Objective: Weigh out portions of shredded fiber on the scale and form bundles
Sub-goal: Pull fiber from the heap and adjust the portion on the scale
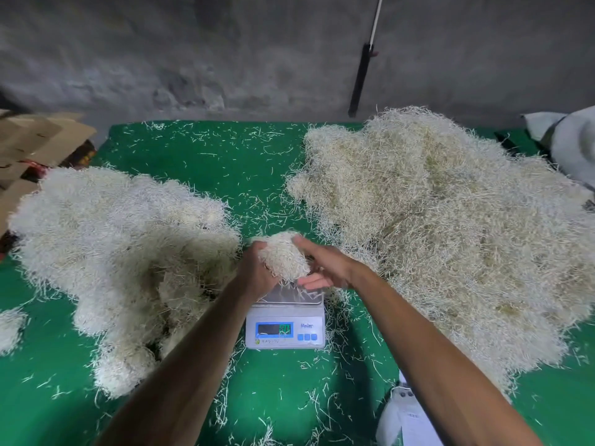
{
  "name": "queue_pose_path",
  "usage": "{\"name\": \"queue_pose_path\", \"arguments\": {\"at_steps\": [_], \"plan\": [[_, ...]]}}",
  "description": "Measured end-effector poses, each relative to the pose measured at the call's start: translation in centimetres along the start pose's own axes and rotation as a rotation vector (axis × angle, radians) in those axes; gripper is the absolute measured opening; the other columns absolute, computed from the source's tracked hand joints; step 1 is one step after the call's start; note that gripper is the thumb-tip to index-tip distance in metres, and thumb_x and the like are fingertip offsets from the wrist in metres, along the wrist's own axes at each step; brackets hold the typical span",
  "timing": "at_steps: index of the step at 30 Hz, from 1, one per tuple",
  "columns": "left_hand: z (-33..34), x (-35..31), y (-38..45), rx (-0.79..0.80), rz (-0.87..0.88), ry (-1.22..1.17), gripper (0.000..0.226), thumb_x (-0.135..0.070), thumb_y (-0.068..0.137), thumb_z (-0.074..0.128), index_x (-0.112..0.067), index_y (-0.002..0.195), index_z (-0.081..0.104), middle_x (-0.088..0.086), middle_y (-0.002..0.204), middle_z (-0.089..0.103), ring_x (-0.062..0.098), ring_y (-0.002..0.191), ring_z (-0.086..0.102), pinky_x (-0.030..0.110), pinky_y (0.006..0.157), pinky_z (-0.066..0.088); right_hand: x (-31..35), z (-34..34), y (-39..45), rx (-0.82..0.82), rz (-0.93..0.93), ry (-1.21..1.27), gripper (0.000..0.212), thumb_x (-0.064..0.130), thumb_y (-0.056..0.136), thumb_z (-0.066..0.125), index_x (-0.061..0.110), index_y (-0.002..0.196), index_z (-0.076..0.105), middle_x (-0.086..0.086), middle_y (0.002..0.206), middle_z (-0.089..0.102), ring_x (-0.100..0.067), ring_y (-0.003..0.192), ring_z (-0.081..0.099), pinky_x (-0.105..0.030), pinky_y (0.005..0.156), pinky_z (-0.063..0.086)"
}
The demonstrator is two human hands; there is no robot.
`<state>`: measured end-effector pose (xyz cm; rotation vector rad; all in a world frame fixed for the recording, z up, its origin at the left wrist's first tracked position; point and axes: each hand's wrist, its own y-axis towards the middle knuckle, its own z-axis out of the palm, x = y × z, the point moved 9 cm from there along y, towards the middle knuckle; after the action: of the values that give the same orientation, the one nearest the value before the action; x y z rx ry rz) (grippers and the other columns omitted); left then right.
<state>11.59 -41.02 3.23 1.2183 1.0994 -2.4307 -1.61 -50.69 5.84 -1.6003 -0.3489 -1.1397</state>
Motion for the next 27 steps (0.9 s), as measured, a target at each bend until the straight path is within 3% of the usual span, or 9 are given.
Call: {"name": "queue_pose_path", "arguments": {"at_steps": [3, 5, 7, 9, 13, 16, 19, 23, 27], "plan": [[-1.4, 0.5, 0.6, -0.041, 0.011, 0.186, 0.07, 0.002, 0.089, 0.071, -0.005, 0.151, 0.041, 0.013, 0.115, 0.061, 0.013, 0.083, 0.065, 0.016, 0.067, 0.056, 0.1, -1.8, 0.9, -0.204, -0.082, 0.048, 0.038, 0.042, 0.085, 0.08, 0.013, 0.091, 0.057, -0.014, 0.084, 0.063, -0.016, 0.059, 0.065, -0.027, 0.074, 0.058], [-3.9, -0.7, -0.8, -0.195, 0.134, 0.457, 0.045, -0.021, 0.092, 0.073, 0.0, 0.129, 0.061, 0.0, 0.075, 0.055, 0.009, 0.054, 0.052, 0.02, 0.047, 0.048, 0.0, -3.8, 1.0, -0.401, -0.132, 0.09, 0.03, 0.028, 0.089, 0.078, 0.011, 0.078, 0.056, -0.016, 0.091, 0.066, -0.02, 0.062, 0.057, -0.034, 0.088, 0.058], [-5.6, -0.8, -1.7, -0.349, 0.061, 0.539, 0.053, -0.046, 0.089, 0.073, 0.004, 0.103, 0.065, -0.002, 0.058, 0.045, 0.015, 0.047, 0.043, 0.029, 0.048, 0.047, -0.3, -4.4, 0.9, -0.487, -0.156, 0.078, 0.018, 0.024, 0.093, 0.074, 0.011, 0.086, 0.064, -0.007, 0.075, 0.063, -0.018, 0.061, 0.054, -0.036, 0.087, 0.059], [-5.4, -0.6, -2.2, -0.352, 0.029, 0.606, 0.044, -0.054, 0.089, 0.07, -0.011, 0.091, 0.061, 0.001, 0.069, 0.051, 0.017, 0.06, 0.05, 0.034, 0.06, 0.055, -0.7, -4.1, 0.7, -0.524, -0.174, 0.039, 0.011, 0.024, 0.097, 0.07, 0.014, 0.099, 0.065, -0.006, 0.071, 0.064, -0.015, 0.059, 0.057, -0.035, 0.078, 0.059], [-6.2, -0.3, -2.6, -0.348, 0.02, 0.662, 0.045, -0.047, 0.091, 0.07, -0.01, 0.116, 0.063, 0.018, 0.106, 0.068, 0.014, 0.066, 0.058, 0.024, 0.048, 0.047, -1.9, -3.1, 0.5, -0.502, -0.153, -0.125, 0.016, 0.025, 0.102, 0.061, 0.01, 0.107, 0.065, -0.001, 0.095, 0.068, -0.008, 0.072, 0.066, -0.025, 0.067, 0.059], [-7.9, -0.7, -2.7, -0.383, 0.06, 0.613, 0.056, -0.045, 0.084, 0.08, -0.003, 0.116, 0.063, 0.013, 0.097, 0.069, 0.016, 0.071, 0.065, 0.034, 0.056, 0.06, -3.3, -4.5, -0.9, -0.625, -0.121, -0.343, 0.034, 0.042, 0.107, 0.048, 0.012, 0.112, 0.065, 0.004, 0.08, 0.068, -0.014, 0.062, 0.066, -0.029, 0.056, 0.058], [-9.7, 0.2, -3.0, -0.346, 0.043, 0.506, 0.065, -0.056, 0.081, 0.078, -0.003, 0.117, 0.065, 0.01, 0.092, 0.069, 0.016, 0.07, 0.067, 0.033, 0.054, 0.061, -5.7, -5.6, -2.0, -0.696, -0.083, -0.31, 0.043, 0.042, 0.109, 0.042, 0.006, 0.121, 0.063, 0.0, 0.08, 0.066, -0.011, 0.062, 0.063, -0.024, 0.054, 0.05], [-10.2, 2.2, -3.7, -0.236, 0.013, 0.374, 0.066, -0.067, 0.089, 0.06, -0.016, 0.131, 0.061, 0.014, 0.128, 0.064, 0.025, 0.106, 0.066, 0.039, 0.079, 0.061, -7.8, -5.3, -2.5, -0.695, -0.058, -0.305, 0.047, 0.041, 0.11, 0.039, 0.002, 0.121, 0.062, -0.003, 0.082, 0.066, -0.013, 0.061, 0.058, -0.025, 0.052, 0.049], [-9.8, 3.2, -4.5, -0.167, 0.012, 0.289, 0.076, -0.073, 0.096, 0.04, -0.014, 0.144, 0.049, 0.017, 0.15, 0.049, 0.032, 0.129, 0.052, 0.053, 0.11, 0.042, -8.2, -4.4, -2.9, -0.681, -0.059, -0.268, 0.051, 0.042, 0.11, 0.038, -0.001, 0.128, 0.059, 0.0, 0.086, 0.063, -0.008, 0.072, 0.064, -0.017, 0.045, 0.043]]}}
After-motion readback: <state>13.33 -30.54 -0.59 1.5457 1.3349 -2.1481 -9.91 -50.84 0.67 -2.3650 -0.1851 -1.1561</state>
